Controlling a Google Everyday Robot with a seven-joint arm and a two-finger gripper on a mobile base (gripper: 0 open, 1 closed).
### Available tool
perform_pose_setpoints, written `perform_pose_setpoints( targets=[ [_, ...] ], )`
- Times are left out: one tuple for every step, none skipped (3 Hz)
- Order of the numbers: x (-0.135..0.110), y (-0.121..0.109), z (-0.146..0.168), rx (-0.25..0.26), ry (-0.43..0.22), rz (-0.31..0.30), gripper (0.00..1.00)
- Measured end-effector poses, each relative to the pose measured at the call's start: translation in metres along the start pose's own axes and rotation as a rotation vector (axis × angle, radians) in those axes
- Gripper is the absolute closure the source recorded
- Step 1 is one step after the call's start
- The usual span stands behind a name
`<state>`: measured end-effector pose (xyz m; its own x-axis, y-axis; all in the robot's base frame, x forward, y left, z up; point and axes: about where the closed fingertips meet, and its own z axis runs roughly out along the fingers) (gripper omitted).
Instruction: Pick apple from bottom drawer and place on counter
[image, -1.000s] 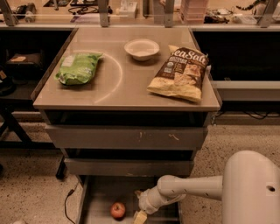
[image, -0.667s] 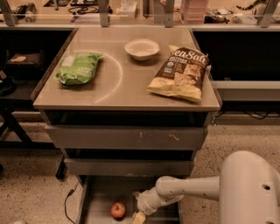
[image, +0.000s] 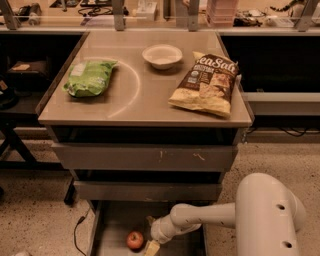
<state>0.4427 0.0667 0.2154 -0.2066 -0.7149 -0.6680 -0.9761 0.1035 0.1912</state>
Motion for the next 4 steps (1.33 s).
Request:
perform_pose_setpoints(
  targets=[
    [-0.001,-0.031,0.024,0.063,0.013,-0.025,0.00],
    [-0.002,-0.039,0.028,0.080,0.017,-0.012,0.00],
    [0.000,-0.039,0.034,0.087,0.014,-0.021,0.00],
    [0.014,-0.044,0.058,0.140,0.012,-0.049,0.00]
  ],
)
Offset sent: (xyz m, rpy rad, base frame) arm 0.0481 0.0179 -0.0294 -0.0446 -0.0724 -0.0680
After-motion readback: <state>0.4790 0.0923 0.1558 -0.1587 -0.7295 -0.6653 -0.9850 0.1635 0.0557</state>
